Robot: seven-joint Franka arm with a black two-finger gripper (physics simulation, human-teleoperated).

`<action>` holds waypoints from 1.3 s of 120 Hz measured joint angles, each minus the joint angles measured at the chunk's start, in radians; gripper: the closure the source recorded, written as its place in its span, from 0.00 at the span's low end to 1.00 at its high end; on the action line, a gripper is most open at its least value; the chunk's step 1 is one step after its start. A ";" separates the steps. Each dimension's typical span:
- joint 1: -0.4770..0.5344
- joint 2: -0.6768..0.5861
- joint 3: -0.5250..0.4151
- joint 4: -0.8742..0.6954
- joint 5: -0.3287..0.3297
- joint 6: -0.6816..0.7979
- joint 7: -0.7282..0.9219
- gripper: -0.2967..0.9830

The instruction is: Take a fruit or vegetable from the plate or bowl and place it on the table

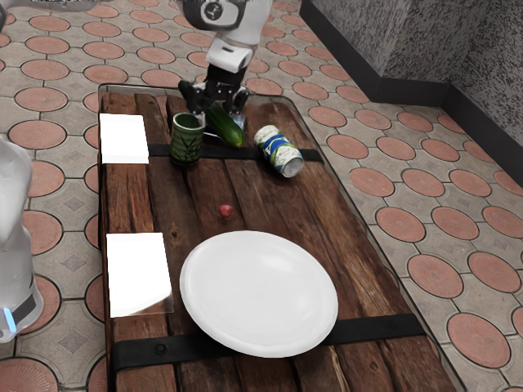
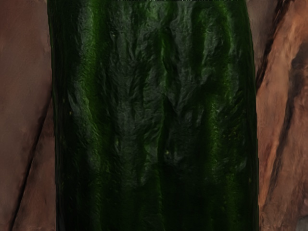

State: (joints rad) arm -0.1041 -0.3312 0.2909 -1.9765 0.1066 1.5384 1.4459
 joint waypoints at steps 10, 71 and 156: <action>-0.002 -0.002 0.003 -0.017 0.008 -0.003 -0.007 0.62; -0.068 0.139 -0.013 -0.053 -0.031 0.187 -0.003 0.63; -0.027 0.285 -0.018 0.030 -0.057 0.283 0.037 0.63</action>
State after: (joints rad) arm -0.1307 -0.0462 0.2726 -1.9464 0.0496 1.8211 1.4826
